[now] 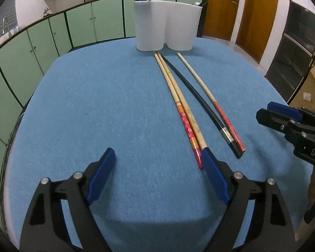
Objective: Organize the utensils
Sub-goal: 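Move both open grippers back over the remaining chopsticks on the mat, then close the right gripper on a red-tipped wooden chopstick while the left grasps a red-patterned chopstick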
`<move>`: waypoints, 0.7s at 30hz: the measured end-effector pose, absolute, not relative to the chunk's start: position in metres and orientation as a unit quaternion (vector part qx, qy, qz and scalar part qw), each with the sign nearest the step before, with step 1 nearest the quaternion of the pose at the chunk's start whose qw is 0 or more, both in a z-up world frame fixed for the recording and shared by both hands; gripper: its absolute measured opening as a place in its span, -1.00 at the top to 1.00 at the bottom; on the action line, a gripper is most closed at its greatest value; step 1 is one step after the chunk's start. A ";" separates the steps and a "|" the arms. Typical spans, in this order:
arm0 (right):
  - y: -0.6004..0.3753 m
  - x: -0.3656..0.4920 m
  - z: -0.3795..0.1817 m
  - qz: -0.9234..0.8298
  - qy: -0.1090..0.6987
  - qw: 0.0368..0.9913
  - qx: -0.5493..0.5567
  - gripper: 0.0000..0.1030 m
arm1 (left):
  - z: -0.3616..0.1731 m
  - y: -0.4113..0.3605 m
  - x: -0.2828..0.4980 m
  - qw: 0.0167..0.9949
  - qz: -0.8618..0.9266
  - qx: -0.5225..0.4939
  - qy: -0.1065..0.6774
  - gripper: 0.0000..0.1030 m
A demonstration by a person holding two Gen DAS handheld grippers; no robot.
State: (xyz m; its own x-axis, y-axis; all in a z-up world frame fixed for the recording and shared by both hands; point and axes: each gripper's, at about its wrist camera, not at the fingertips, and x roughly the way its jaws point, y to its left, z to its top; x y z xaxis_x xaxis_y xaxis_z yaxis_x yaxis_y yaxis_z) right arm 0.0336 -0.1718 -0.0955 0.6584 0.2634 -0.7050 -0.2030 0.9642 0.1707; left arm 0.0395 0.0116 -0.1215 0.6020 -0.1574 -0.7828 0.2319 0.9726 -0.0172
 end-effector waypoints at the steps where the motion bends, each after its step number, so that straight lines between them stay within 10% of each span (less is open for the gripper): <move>1: -0.171 0.033 -0.096 0.132 0.393 0.909 0.038 0.12 | -0.121 0.013 0.040 0.893 -0.110 0.041 0.434 -0.58; 21: -0.148 0.022 -0.107 0.174 0.407 0.897 0.009 0.14 | -0.120 0.019 0.039 0.894 -0.085 0.043 0.437 -0.50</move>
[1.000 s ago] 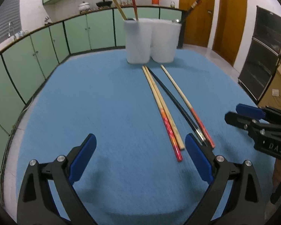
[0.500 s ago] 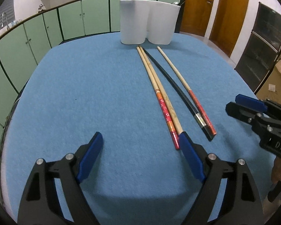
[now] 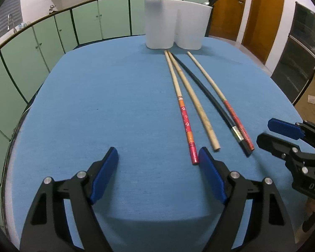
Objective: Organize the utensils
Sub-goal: 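Close the right gripper on a red-tipped wooden chopstick while the left grasps a red-patterned chopstick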
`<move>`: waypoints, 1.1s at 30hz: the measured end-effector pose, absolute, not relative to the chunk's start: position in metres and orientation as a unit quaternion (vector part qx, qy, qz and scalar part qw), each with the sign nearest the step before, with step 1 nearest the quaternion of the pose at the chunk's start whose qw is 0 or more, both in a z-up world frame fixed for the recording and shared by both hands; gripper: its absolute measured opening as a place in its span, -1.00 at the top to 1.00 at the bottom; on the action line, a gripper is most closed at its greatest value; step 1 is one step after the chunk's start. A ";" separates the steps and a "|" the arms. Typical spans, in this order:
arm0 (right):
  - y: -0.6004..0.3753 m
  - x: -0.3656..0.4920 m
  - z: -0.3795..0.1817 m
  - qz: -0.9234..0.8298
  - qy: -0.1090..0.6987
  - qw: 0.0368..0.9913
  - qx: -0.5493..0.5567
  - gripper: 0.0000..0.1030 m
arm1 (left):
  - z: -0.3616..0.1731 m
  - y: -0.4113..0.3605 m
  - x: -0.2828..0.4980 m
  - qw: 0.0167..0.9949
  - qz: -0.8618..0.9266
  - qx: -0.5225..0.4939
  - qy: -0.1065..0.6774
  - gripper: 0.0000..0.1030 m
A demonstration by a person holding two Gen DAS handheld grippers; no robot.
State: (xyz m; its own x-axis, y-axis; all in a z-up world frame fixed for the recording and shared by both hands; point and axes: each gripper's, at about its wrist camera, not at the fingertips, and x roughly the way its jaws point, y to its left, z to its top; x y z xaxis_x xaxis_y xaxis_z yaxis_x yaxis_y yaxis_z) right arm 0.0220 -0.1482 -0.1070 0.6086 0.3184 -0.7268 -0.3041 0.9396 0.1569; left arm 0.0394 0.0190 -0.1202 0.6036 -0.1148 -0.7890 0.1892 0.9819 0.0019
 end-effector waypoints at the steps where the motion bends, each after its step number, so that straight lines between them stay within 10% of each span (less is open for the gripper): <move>1: -0.146 0.022 -0.108 0.174 0.408 0.896 0.007 0.14 | -0.120 0.020 0.039 0.894 -0.084 0.041 0.437 -0.50; 33: -0.160 0.021 -0.116 0.158 0.410 0.898 0.004 0.25 | -0.121 0.011 0.041 0.894 -0.088 0.043 0.436 -0.50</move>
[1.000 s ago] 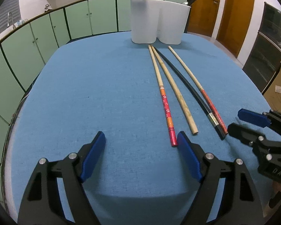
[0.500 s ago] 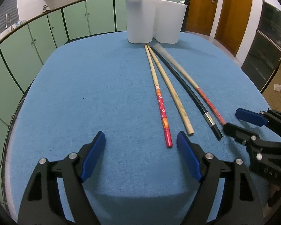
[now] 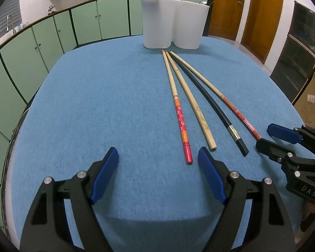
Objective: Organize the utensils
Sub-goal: 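Close the right gripper on a red-tipped wooden chopstick while the left grasps a red-patterned chopstick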
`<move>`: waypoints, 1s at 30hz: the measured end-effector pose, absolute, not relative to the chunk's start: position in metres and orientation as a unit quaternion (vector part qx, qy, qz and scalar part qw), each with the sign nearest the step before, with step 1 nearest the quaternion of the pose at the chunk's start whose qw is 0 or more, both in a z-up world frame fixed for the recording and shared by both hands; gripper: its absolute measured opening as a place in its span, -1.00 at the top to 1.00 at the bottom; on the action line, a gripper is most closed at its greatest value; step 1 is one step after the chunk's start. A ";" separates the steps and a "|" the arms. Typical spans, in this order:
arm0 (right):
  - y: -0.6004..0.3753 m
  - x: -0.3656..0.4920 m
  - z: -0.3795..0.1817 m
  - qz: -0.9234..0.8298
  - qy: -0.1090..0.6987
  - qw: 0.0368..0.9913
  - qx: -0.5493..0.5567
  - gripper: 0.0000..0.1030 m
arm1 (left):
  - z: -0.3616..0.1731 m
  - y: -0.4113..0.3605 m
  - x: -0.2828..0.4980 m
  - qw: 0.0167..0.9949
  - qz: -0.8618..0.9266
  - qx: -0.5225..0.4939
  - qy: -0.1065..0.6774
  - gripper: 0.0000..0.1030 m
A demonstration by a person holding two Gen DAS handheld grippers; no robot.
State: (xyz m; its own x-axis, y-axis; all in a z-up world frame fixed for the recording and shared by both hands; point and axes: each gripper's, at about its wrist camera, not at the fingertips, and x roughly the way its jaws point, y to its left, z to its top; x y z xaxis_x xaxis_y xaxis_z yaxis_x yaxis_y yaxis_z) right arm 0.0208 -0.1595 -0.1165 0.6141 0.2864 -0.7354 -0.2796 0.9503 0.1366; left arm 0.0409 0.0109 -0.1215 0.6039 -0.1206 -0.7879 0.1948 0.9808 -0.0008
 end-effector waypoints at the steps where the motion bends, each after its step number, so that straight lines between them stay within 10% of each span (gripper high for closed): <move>1: -0.159 0.021 -0.117 0.158 0.410 0.898 0.004 0.30 | -0.122 0.011 0.041 0.894 -0.088 0.042 0.436 -0.50; 30: -0.158 0.027 -0.118 0.150 0.413 0.898 0.010 0.89 | -0.120 0.008 0.040 0.896 -0.108 0.032 0.431 0.33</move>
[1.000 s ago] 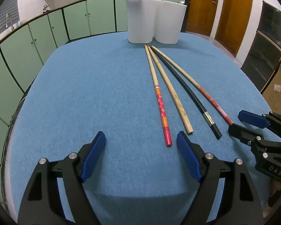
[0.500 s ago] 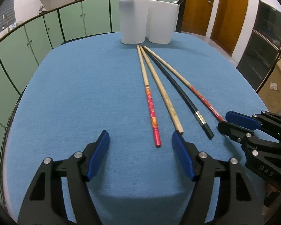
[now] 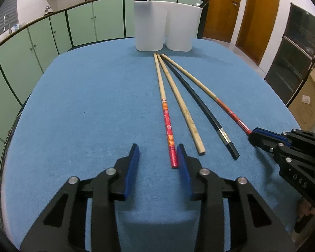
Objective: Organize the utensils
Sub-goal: 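Close the right gripper on a red-tipped wooden chopstick while the left grasps a red-patterned chopstick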
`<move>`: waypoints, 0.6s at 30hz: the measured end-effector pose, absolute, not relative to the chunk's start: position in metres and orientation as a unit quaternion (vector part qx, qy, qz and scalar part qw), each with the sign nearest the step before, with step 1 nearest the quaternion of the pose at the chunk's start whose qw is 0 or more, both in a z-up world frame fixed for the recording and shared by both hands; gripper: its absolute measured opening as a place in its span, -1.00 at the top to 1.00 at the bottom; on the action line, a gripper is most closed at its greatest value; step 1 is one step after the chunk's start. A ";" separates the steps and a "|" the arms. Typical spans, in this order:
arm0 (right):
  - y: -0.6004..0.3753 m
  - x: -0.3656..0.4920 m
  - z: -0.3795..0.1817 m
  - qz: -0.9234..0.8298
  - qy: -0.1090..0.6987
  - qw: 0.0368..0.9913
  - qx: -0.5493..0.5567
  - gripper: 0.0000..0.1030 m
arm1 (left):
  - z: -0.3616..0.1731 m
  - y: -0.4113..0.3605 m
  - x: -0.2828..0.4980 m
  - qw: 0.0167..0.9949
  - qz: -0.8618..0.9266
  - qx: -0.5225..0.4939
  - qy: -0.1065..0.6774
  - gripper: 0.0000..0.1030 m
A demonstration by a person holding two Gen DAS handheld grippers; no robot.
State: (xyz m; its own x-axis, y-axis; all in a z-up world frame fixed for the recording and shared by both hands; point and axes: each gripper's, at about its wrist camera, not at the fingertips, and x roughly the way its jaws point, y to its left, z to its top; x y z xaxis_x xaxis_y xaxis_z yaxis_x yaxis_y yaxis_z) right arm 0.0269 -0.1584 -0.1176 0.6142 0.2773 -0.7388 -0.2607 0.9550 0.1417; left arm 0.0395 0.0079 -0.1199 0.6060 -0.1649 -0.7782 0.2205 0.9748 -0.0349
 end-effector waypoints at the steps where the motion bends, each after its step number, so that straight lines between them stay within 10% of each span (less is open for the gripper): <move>1: -0.159 0.027 -0.118 0.151 0.413 0.898 0.011 0.89 | -0.120 0.008 0.040 0.895 -0.108 0.032 0.431 0.33; 9: -0.161 0.027 -0.119 0.155 0.414 0.897 0.017 0.88 | -0.120 0.005 0.040 0.896 -0.102 0.045 0.430 0.34; 18: -0.164 0.028 -0.119 0.159 0.417 0.894 0.029 0.88 | -0.120 -0.006 0.038 0.896 -0.105 0.054 0.428 0.89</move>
State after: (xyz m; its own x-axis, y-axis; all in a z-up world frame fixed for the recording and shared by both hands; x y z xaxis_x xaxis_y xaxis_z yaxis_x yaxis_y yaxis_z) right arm 0.0282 -0.1642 -0.1193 0.6013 0.3086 -0.7370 -0.2597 0.9478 0.1850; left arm 0.0382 -0.0059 -0.1200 0.6110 -0.1421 -0.7788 0.2352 0.9719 0.0073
